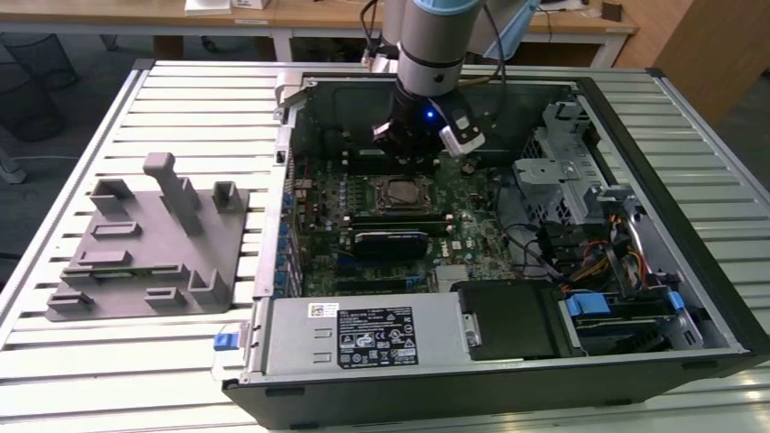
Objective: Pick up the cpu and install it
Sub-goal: 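Install the first cpu locking lever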
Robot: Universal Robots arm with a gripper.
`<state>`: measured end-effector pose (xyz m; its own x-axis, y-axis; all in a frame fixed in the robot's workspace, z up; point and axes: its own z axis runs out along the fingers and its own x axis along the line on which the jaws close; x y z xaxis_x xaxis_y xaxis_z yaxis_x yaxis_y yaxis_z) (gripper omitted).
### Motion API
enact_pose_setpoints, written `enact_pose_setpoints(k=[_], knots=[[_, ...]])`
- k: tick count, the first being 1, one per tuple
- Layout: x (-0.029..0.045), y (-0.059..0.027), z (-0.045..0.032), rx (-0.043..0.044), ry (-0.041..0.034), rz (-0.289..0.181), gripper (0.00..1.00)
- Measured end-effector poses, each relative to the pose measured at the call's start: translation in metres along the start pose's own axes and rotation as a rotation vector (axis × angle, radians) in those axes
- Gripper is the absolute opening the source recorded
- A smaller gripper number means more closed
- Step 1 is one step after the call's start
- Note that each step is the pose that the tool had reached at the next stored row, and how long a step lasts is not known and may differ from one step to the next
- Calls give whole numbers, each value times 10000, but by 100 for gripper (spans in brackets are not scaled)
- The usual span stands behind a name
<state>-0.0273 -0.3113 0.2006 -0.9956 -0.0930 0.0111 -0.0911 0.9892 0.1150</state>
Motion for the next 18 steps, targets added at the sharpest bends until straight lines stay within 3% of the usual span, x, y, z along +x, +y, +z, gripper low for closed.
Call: enact_pose_setpoints(k=[2,3,6,9,14,18], knots=[[-2,0,-1,14,0,1,11],[-2,0,-1,64,7,2,11],[-2,-2,10,321,30,7,11],[-4,-5,36,490,49,11,11],[-6,-7,48,522,57,14,11],[-7,0,-2,515,57,12,11]])
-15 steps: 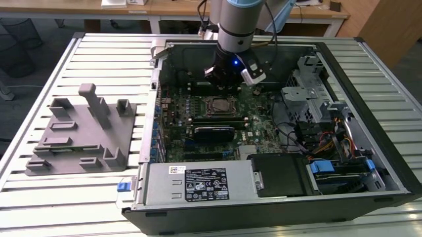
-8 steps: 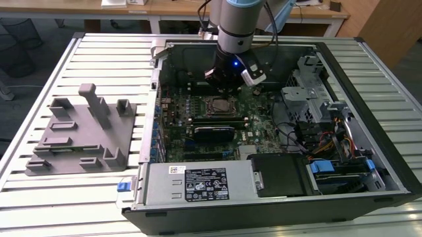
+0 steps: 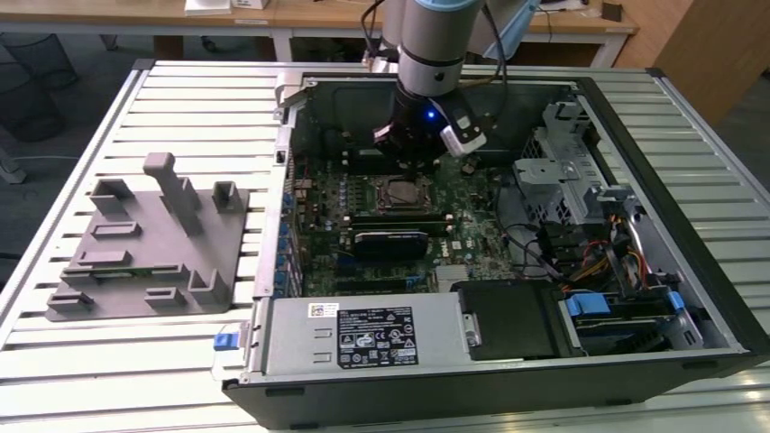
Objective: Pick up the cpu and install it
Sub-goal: 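Install the first cpu locking lever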
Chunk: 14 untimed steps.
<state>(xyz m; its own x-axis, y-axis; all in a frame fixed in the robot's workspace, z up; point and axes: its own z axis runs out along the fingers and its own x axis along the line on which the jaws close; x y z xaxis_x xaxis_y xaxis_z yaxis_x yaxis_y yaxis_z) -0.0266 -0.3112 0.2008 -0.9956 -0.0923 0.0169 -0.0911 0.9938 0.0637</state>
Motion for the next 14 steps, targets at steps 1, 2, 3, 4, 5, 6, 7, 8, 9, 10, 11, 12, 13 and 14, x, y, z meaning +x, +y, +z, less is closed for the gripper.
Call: enact_pose_setpoints(k=[1,2,3,4,5,6,7,8,9,10,11,12,13,14], knots=[[1,1,-17,0,0,0,11],[1,1,-27,-1,0,0,11],[1,2,-28,-1,0,0,11],[0,2,-28,5,0,0,11],[1,2,-28,36,3,1,11],[0,2,-24,75,7,2,11],[0,2,-16,116,12,3,11],[-1,3,-8,153,16,4,11],[-1,3,1,188,19,5,11],[-1,4,8,220,21,5,11],[-2,5,13,244,24,6,11],[-2,6,15,256,25,6,11],[-2,8,16,261,26,5,11],[-2,9,16,262,26,5,11]])
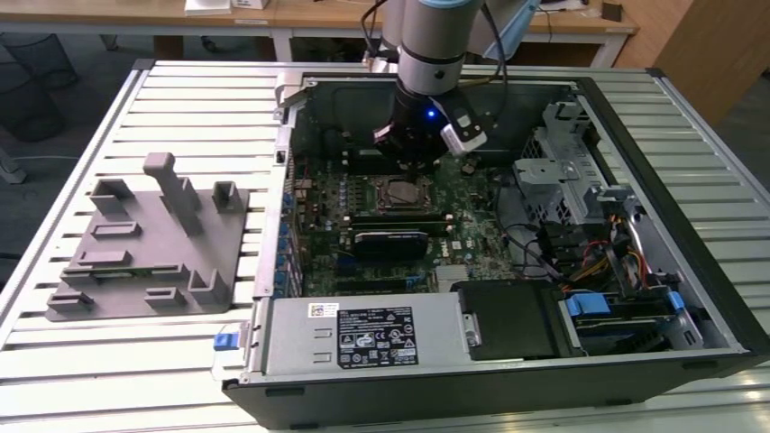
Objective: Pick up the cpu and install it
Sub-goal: 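Install the first cpu locking lever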
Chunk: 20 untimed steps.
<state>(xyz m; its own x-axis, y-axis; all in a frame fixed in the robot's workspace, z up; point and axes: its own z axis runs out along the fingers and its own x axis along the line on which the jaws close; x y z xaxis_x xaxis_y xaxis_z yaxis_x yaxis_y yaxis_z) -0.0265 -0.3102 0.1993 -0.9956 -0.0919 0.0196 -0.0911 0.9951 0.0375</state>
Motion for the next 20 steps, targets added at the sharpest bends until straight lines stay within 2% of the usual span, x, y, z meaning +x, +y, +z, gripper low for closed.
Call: enact_pose_setpoints(k=[5,9,12,17,20], knots=[[0,6,-13,-2,-2,1,11],[3,8,-61,-66,-7,1,11],[21,12,-102,-209,-20,-4,11],[108,21,-131,-535,-57,-12,11],[129,23,-139,-606,-65,-13,11]])
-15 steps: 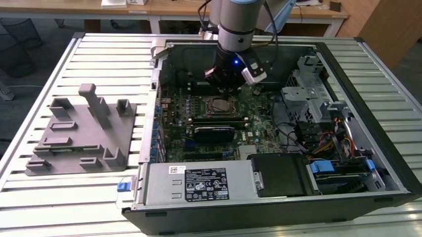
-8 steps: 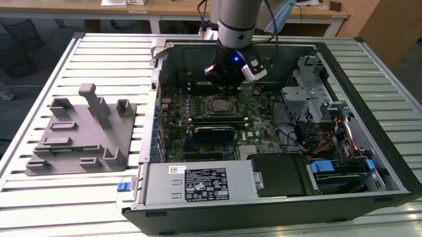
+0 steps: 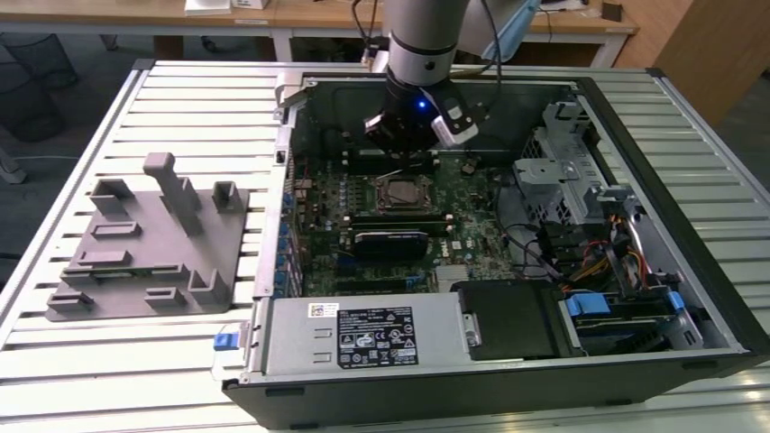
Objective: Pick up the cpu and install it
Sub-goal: 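Install the first cpu locking lever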
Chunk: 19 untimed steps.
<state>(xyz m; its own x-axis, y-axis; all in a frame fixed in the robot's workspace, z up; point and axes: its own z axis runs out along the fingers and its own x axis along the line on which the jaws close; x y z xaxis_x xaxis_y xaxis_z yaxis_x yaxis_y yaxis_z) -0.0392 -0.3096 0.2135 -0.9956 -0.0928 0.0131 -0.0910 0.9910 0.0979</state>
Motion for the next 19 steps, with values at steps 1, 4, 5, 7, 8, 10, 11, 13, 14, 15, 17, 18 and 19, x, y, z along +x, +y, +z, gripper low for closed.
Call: enact_pose_setpoints(k=[1,4,5,7,8,10,11,13,14,15,17,18,19], knots=[[0,1,0,-13,-2,-1,11],[0,4,-1,-35,-3,-3,11],[-1,8,0,-37,-3,-4,11],[-4,24,2,-37,-3,-7,11],[-9,30,2,-37,-3,-11,11],[-29,40,3,-37,-2,-15,11],[-43,43,4,-37,-2,-15,11],[-66,44,4,-36,-1,-17,11],[-77,43,4,-36,-2,-18,11],[-89,43,5,-37,-2,-18,11],[-110,42,7,-38,-2,-19,11],[-115,42,8,-37,-2,-19,11],[-117,41,9,-36,-1,-18,11]])
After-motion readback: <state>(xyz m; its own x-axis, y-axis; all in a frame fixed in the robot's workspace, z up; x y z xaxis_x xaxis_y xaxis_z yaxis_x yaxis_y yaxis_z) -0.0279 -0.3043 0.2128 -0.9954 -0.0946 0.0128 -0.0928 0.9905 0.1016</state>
